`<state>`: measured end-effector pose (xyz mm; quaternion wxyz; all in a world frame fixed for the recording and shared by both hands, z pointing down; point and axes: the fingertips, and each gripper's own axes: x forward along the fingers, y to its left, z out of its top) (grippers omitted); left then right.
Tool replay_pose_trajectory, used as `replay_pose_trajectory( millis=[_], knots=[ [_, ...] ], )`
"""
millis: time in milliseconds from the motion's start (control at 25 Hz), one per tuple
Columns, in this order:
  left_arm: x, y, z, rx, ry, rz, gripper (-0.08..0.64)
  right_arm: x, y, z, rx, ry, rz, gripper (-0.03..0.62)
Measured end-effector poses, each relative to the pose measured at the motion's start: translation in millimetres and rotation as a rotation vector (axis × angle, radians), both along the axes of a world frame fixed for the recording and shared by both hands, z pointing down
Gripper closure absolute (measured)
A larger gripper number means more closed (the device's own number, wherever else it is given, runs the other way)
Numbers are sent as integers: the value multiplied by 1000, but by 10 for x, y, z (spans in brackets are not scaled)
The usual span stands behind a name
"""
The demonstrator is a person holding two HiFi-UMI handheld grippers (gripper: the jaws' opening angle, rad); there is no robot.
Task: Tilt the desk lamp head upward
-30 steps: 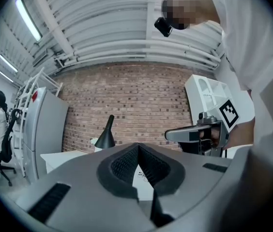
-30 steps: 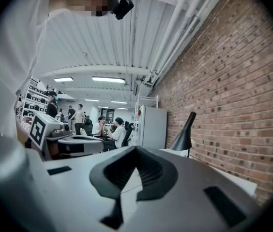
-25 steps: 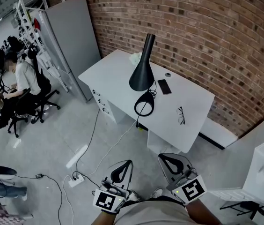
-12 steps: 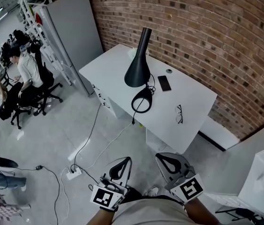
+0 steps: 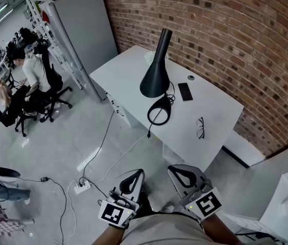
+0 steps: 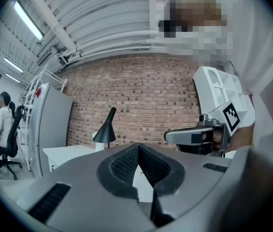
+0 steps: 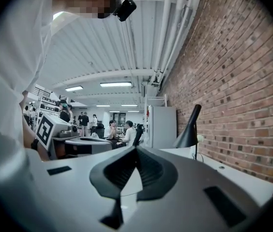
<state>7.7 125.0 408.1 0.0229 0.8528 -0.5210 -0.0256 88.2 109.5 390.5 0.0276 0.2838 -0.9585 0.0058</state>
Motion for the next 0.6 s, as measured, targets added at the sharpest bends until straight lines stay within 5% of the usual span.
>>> replay_pose_trajectory(
  millis=[600],
  knots=[
    [-1188,-1534,27,1,11,87,557,-1117,-1343,28,-13,49,137,577]
  ],
)
